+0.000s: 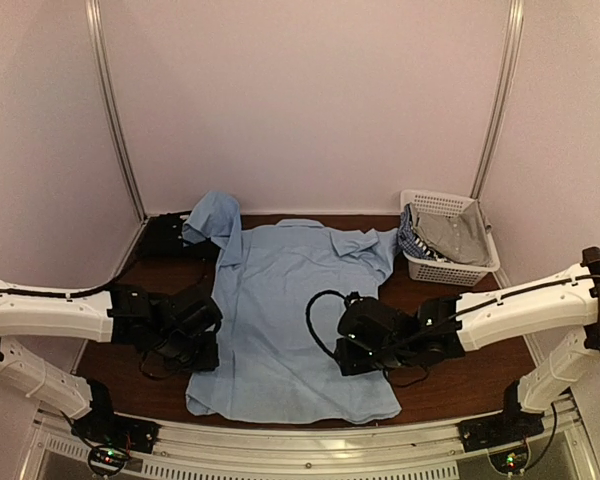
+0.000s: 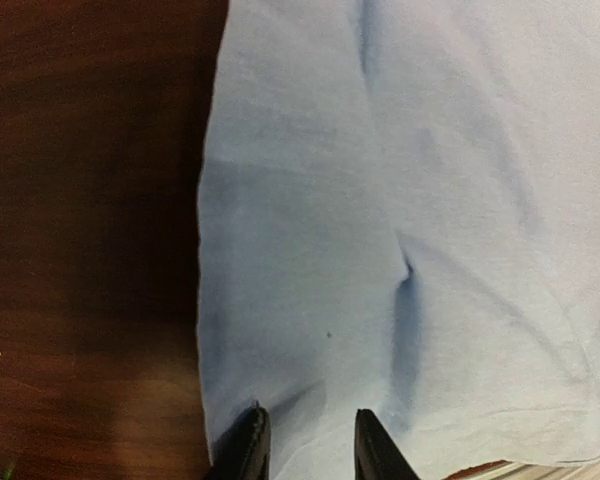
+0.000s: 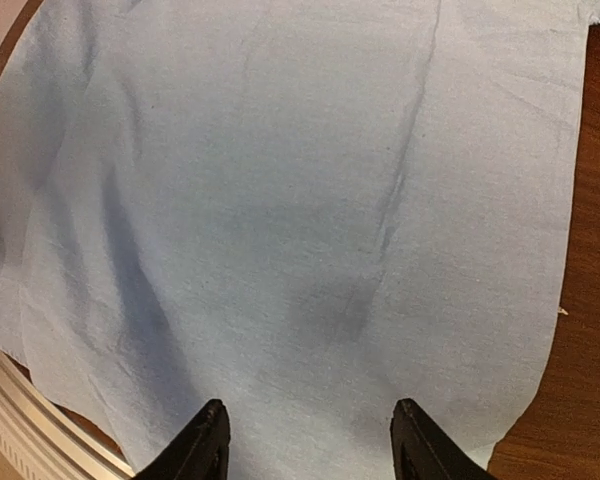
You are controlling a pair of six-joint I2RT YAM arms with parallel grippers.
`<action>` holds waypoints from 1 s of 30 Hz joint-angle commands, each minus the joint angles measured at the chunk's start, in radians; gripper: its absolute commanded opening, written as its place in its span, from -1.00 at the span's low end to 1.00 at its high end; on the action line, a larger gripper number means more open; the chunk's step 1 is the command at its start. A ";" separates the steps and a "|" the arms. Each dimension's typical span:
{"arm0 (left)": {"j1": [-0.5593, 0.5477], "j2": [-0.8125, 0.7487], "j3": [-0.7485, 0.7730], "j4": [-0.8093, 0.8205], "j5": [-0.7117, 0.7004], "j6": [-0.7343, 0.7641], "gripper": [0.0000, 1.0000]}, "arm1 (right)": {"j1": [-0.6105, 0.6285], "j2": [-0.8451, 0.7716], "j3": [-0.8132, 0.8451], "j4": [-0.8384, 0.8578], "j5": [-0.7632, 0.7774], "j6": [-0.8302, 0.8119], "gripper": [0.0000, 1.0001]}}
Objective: Fold and stack the long sleeve shirts
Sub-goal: Flatten out the crumpled shirt at the center of the board.
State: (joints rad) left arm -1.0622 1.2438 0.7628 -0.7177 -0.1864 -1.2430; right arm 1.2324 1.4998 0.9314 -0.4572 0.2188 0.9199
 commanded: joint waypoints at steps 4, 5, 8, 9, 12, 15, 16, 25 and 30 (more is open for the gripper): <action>0.101 0.026 -0.165 0.111 0.084 0.098 -0.42 | -0.011 0.054 -0.080 0.166 -0.061 0.007 0.13; 0.110 0.024 -0.183 0.114 0.090 0.099 -0.43 | -0.010 0.059 -0.096 0.178 -0.068 0.012 0.13; 0.134 0.024 -0.233 0.117 0.114 0.100 -0.44 | -0.011 0.071 -0.145 0.204 -0.084 0.036 0.13; 0.139 0.026 -0.244 0.116 0.119 0.100 -0.45 | -0.011 0.071 -0.161 0.207 -0.086 0.047 0.13; 0.143 0.025 -0.271 0.115 0.131 0.095 -0.46 | -0.011 0.050 -0.228 0.219 -0.093 0.087 0.13; 0.143 0.021 -0.291 0.110 0.153 0.087 -0.49 | 0.004 0.012 -0.303 0.236 -0.103 0.136 0.14; 0.144 0.018 -0.297 0.103 0.161 0.083 -0.52 | 0.015 0.003 -0.320 0.233 -0.102 0.155 0.15; 0.140 -0.157 -0.333 -0.024 0.239 0.046 -0.65 | 0.150 -0.096 -0.417 0.161 -0.064 0.334 0.17; 0.131 -0.271 -0.333 -0.114 0.254 0.024 -0.65 | 0.168 -0.173 -0.413 0.101 -0.036 0.360 0.23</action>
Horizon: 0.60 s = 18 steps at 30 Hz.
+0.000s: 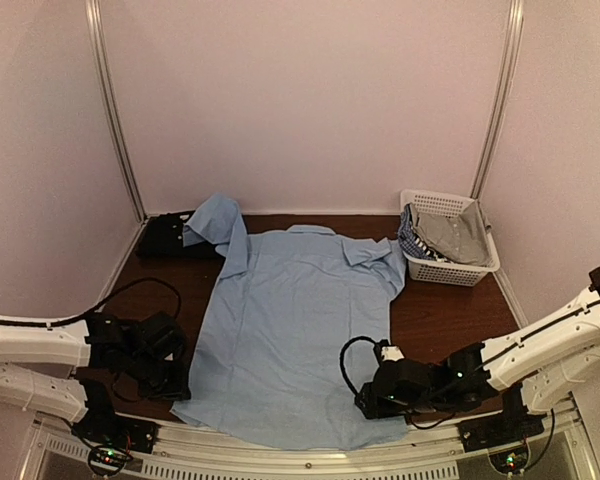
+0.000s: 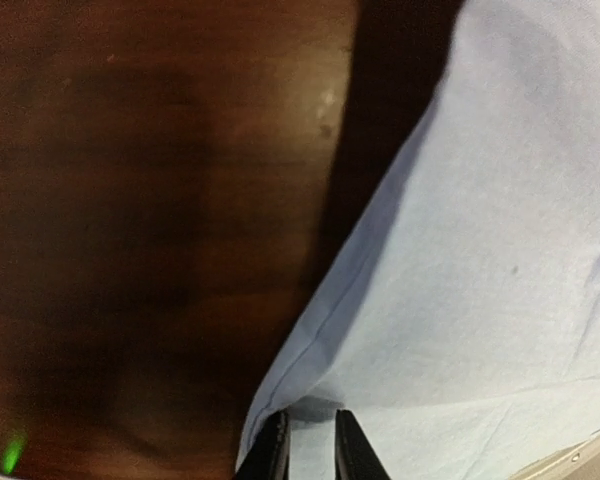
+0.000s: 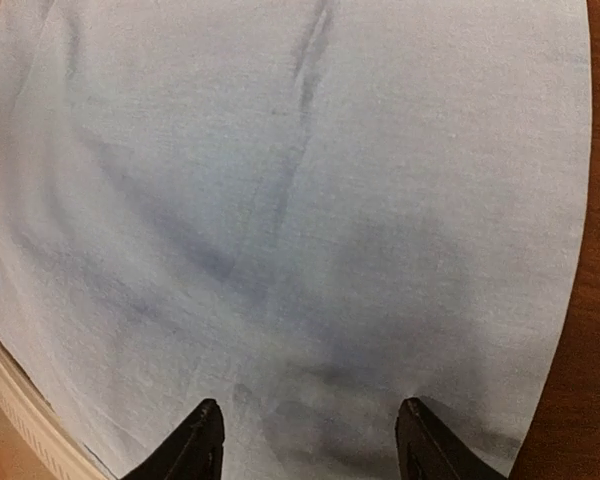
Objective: Fold and stack the long sleeve shirts
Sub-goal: Flatten out the crumpled shirt at the center of the board.
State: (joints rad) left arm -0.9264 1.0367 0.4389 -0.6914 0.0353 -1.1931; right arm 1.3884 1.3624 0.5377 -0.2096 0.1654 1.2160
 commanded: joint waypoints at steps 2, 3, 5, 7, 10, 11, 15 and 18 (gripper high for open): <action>-0.004 -0.087 0.036 -0.182 0.018 -0.019 -0.63 | 0.013 -0.056 0.018 -0.193 0.042 0.050 0.25; -0.004 -0.090 0.065 -0.204 0.003 -0.011 -0.62 | 0.012 -0.063 0.045 -0.218 0.056 0.040 0.26; -0.004 -0.081 0.141 -0.238 -0.019 0.017 -0.54 | 0.012 -0.073 0.111 -0.271 0.086 0.014 0.29; -0.004 -0.055 0.225 -0.263 -0.078 0.043 -0.48 | 0.011 -0.080 0.167 -0.319 0.118 -0.012 0.31; 0.006 0.016 0.357 -0.282 -0.124 0.087 -0.42 | -0.001 -0.091 0.243 -0.371 0.157 -0.056 0.37; 0.013 0.038 0.390 -0.282 -0.134 0.105 -0.40 | -0.013 -0.093 0.268 -0.385 0.166 -0.075 0.39; 0.096 0.120 0.504 -0.254 -0.138 0.208 -0.34 | -0.075 -0.097 0.340 -0.397 0.171 -0.163 0.43; 0.186 0.175 0.567 -0.212 -0.125 0.301 -0.29 | -0.130 -0.083 0.390 -0.385 0.166 -0.238 0.45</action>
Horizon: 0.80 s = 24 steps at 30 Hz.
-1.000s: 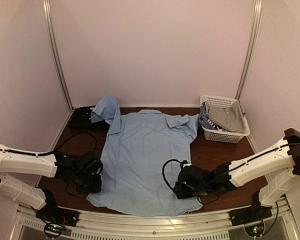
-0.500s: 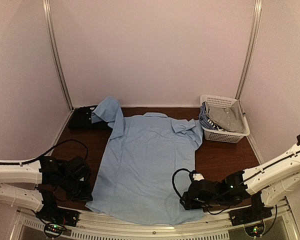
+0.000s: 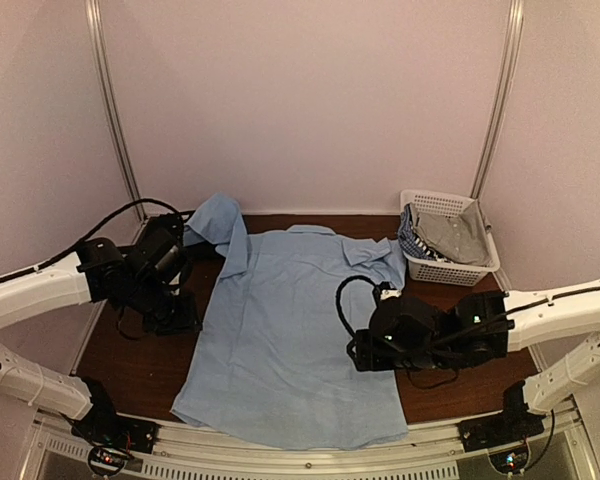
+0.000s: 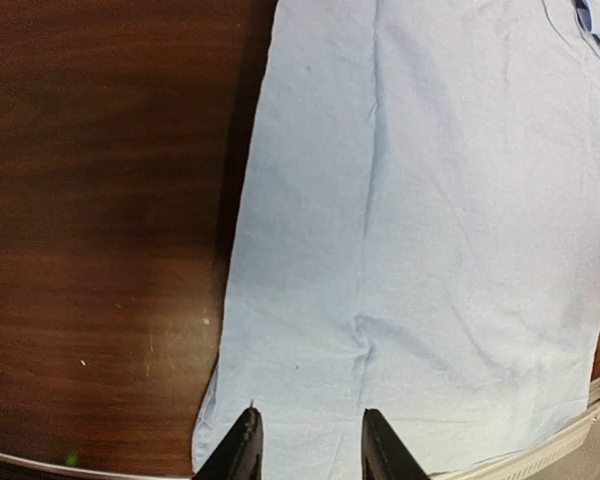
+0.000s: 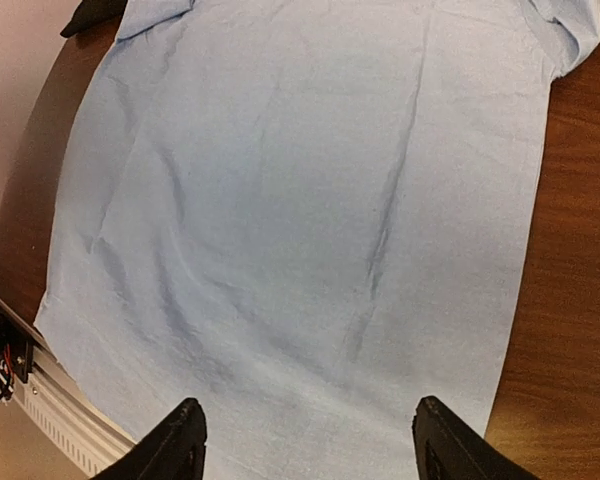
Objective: Fold and stack the long sleeve shirts
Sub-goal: Flatten out the crumpled shirt at the center of the board, then pick up the flattened shirt from the center of the board.
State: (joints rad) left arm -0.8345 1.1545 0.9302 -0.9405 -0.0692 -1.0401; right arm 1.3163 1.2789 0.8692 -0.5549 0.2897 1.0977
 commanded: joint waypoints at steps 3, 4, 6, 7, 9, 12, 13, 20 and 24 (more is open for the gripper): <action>0.182 0.111 0.126 0.096 0.015 0.244 -0.26 | -0.118 0.020 0.105 -0.006 0.016 -0.201 0.46; 0.211 0.131 0.146 0.113 0.022 0.270 -0.24 | -0.139 0.027 0.117 0.007 0.008 -0.228 0.47; 0.265 0.178 0.185 0.148 0.044 0.323 -0.18 | -0.183 0.051 0.141 0.035 -0.010 -0.286 0.49; 0.294 0.207 0.207 0.167 0.052 0.347 -0.15 | -0.208 0.064 0.151 0.052 -0.022 -0.310 0.49; 0.358 0.279 0.253 0.214 0.069 0.397 -0.13 | -0.261 0.093 0.172 0.089 -0.056 -0.357 0.49; 0.461 0.384 0.320 0.285 0.136 0.449 -0.10 | -0.334 0.144 0.202 0.159 -0.106 -0.426 0.50; 0.491 0.421 0.343 0.311 0.156 0.464 -0.09 | -0.363 0.166 0.217 0.177 -0.120 -0.447 0.50; 0.594 0.681 0.572 0.416 0.221 0.543 -0.04 | -0.481 0.348 0.363 0.243 -0.189 -0.574 0.51; 0.602 0.781 0.720 0.434 0.154 0.534 0.02 | -0.521 0.453 0.462 0.240 -0.214 -0.623 0.52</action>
State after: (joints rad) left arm -0.2317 1.8793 1.5188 -0.5926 0.1020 -0.5426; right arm 0.8280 1.6657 1.2457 -0.3534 0.1192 0.5606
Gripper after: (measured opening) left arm 0.486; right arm 0.757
